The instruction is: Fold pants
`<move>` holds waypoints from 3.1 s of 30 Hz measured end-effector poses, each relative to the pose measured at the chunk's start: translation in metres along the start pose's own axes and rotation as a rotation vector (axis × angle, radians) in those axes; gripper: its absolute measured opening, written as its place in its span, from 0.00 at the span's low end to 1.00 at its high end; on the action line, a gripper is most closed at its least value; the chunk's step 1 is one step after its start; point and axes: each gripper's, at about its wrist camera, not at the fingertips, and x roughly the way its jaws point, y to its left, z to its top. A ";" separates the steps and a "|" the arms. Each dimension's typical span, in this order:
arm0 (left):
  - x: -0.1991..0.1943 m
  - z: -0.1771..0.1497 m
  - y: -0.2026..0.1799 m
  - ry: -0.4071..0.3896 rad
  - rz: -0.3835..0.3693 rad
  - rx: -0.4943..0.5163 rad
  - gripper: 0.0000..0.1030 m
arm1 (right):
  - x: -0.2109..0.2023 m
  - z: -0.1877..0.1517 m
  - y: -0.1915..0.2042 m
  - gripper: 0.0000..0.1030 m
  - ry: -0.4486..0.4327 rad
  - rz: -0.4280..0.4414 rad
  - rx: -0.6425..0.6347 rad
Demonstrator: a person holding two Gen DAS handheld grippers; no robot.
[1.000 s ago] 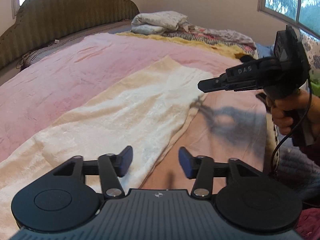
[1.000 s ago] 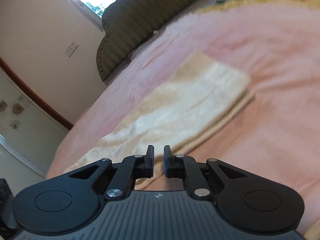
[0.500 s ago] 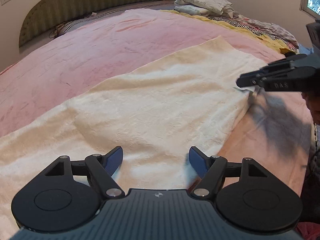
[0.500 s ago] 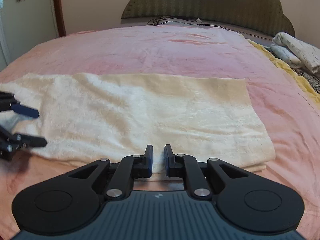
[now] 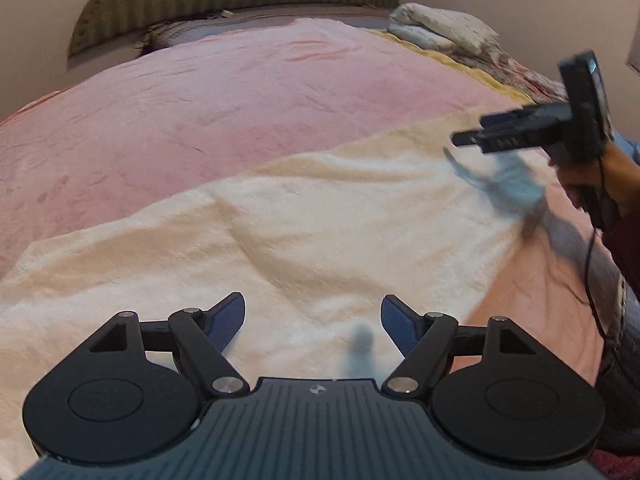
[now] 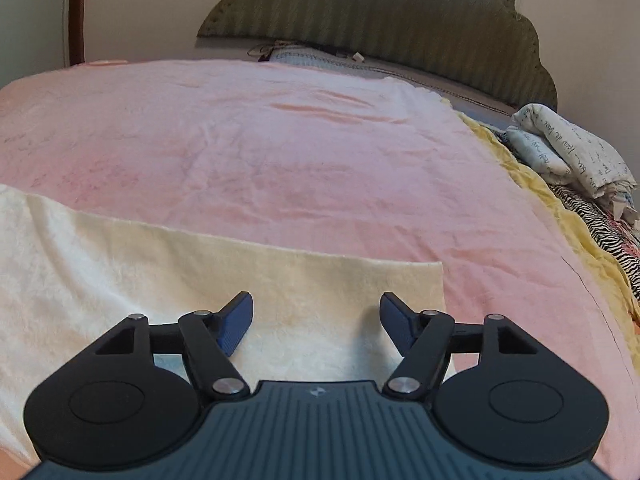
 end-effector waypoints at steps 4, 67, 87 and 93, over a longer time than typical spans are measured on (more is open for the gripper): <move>0.009 0.020 0.064 0.001 0.176 -0.211 0.80 | 0.019 0.004 0.004 0.68 0.038 0.096 0.013; 0.025 -0.016 -0.058 -0.027 0.131 0.148 0.85 | -0.078 -0.137 -0.065 0.76 -0.138 0.324 0.906; 0.046 0.030 0.028 -0.043 -0.473 -0.660 0.87 | -0.072 -0.044 -0.001 0.19 -0.295 0.113 0.348; 0.069 0.031 0.031 -0.076 -0.693 -0.874 0.96 | -0.080 -0.032 0.116 0.19 -0.315 0.115 -0.153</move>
